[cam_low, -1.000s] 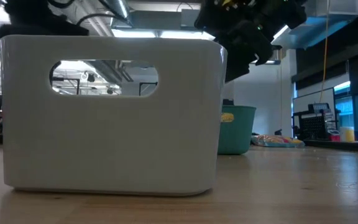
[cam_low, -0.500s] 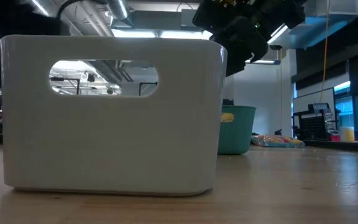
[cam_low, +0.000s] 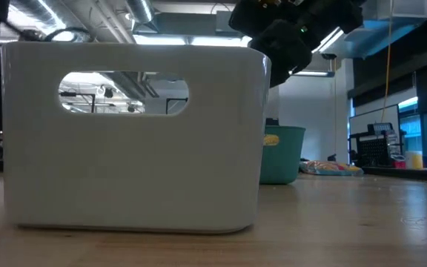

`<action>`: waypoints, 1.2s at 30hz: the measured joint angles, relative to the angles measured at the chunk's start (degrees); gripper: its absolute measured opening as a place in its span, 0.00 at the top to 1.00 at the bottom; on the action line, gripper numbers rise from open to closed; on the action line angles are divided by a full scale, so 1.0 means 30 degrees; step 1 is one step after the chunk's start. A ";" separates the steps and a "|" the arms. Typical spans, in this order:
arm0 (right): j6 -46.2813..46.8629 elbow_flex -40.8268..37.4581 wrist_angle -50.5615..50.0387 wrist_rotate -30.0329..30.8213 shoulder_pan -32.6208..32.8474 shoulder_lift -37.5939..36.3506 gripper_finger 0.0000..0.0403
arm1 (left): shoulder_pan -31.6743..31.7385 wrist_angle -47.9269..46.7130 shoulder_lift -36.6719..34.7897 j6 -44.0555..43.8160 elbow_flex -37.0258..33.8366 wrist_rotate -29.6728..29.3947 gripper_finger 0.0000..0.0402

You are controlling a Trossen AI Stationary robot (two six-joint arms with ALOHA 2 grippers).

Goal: Sort Maruchan noodles
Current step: Put the yellow noodle pack into the green bin

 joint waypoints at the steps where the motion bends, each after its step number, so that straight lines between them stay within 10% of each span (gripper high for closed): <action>1: 0.0000 0.0000 0.0092 0.0007 0.0000 0.0005 0.41 | 0.0000 0.0241 0.0000 0.0020 -0.0320 -0.0175 0.46; 11: 0.0000 0.0000 0.0833 0.0014 0.0000 0.0007 0.41 | 0.0086 0.2991 0.0826 0.0021 -0.1867 -0.3193 0.48; 21: -0.0004 0.0000 0.1193 0.0024 0.0000 0.0007 0.41 | 0.0698 0.5226 0.4235 0.0014 -0.1859 -0.7440 0.78; 26: 0.0000 0.0000 0.1220 0.0026 0.0000 0.0007 0.41 | 0.1176 0.6229 0.4751 -0.0177 -0.1881 -0.6488 0.97; 36: -0.0002 0.0000 0.1329 0.0005 0.0000 0.0007 0.41 | 0.1301 0.5619 0.4204 -0.1174 -0.0486 -0.4675 1.00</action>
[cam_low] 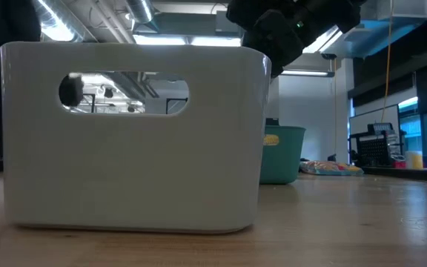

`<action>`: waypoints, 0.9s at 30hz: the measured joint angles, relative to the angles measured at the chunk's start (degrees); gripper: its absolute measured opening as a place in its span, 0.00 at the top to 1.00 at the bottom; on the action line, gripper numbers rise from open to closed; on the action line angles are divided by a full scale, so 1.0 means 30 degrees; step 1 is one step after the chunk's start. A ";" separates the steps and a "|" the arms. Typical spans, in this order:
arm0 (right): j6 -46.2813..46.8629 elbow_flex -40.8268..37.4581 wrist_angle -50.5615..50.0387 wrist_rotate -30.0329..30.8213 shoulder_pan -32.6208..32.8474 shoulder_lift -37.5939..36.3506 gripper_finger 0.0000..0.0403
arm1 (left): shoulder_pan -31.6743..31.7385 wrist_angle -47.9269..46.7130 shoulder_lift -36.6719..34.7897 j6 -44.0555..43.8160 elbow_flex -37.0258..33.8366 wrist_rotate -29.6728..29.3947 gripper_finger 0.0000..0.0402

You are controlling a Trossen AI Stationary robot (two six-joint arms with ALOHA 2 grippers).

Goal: Sort Maruchan noodles
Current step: Put the yellow noodle pack into the green bin

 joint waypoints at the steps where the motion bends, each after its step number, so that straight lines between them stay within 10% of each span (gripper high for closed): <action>1: -0.0005 0.0000 0.0007 -0.0018 0.0000 0.0000 0.41 | -0.0050 -0.0165 -0.0206 0.0000 0.0306 0.0056 1.00; 20: 0.0785 0.0018 0.3381 -0.0685 -0.0391 0.0478 0.41 | 0.0615 -0.0880 -0.5064 -0.0423 0.2131 -0.1502 1.00; 27: 0.0792 0.1442 0.3945 -0.0354 -0.1290 0.2389 0.25 | 0.1273 -0.0597 -0.5682 -0.0415 0.2123 -0.1758 1.00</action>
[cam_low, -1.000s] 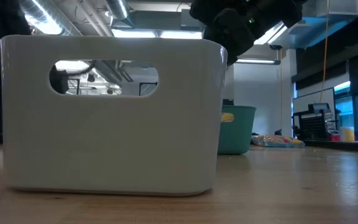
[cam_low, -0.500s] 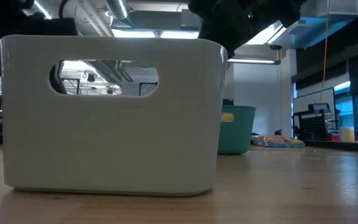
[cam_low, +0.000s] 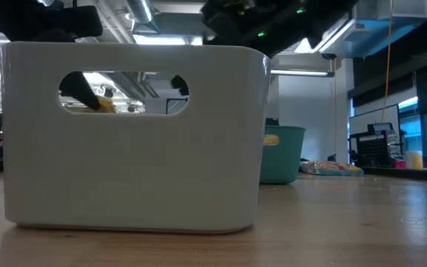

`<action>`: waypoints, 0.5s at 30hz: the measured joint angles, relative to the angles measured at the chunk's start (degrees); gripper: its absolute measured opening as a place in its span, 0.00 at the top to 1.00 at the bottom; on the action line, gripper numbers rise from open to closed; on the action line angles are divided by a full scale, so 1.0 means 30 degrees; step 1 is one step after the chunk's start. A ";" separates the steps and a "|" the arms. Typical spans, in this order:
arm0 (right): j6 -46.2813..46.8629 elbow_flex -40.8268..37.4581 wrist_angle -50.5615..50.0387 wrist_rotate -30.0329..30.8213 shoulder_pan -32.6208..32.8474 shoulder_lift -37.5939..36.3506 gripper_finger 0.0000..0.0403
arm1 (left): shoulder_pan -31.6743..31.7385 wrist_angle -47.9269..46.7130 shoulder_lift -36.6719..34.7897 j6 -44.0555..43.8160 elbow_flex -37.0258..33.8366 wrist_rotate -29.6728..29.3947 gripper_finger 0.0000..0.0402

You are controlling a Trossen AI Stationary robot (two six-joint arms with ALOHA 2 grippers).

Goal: Sort Maruchan noodles
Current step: Put the yellow noodle pack into the green bin

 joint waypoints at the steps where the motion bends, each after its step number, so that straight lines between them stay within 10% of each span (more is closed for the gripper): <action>1: -0.0009 0.0393 0.0008 0.0149 -0.0143 0.0366 0.23 | 0.0114 0.0126 -0.0009 0.0010 0.0007 -0.0060 1.00; 15: -0.3453 0.5454 0.0011 -0.0520 -0.1064 0.5359 0.15 | 0.1179 0.0245 -0.2401 0.2003 0.0408 -0.1549 1.00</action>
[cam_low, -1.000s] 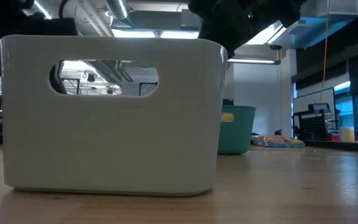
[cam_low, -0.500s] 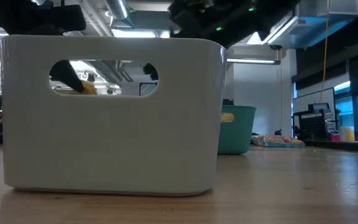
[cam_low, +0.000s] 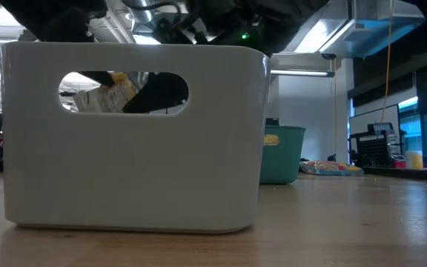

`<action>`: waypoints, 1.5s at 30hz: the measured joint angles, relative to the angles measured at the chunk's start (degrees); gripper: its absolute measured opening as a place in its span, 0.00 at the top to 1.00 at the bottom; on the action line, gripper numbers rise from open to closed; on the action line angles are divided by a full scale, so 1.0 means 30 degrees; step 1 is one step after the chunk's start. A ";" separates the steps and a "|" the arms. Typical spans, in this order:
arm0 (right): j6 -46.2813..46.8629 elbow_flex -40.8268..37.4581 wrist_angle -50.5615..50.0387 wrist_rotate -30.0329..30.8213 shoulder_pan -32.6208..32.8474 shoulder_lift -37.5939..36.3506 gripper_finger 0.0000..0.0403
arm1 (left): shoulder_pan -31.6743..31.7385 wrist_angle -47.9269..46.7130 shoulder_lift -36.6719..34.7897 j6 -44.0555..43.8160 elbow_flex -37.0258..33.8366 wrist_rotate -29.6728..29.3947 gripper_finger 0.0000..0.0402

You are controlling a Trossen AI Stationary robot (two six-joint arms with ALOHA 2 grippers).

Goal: Sort Maruchan noodles
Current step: Put the yellow noodle pack into the green bin

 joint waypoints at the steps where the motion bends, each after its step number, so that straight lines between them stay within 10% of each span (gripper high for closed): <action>1: -0.0062 0.0220 -0.0079 0.0019 -0.0008 0.0191 0.15 | 0.0000 -0.0005 -0.0145 0.0083 0.0000 0.0000 1.00; 8: -0.0083 0.1334 -0.0032 0.0741 -0.0323 0.1281 0.22 | -0.0006 0.0710 -0.0435 0.1070 0.0000 0.0350 1.00; 20: -0.0127 0.1614 -0.0238 0.0332 -0.0250 0.1108 0.79 | -0.0444 0.1556 -0.0421 0.2752 0.0073 -0.0134 0.97; 34: -0.0504 0.1449 -0.7800 0.2780 0.1072 -0.3669 0.78 | -0.0444 0.1949 -0.0425 0.5366 0.2131 -0.0688 0.56; 45: 0.3000 -0.3658 -0.8181 0.4986 0.1501 -1.0080 0.78 | 0.0666 0.8124 -0.0414 0.9827 0.2390 -0.5369 0.53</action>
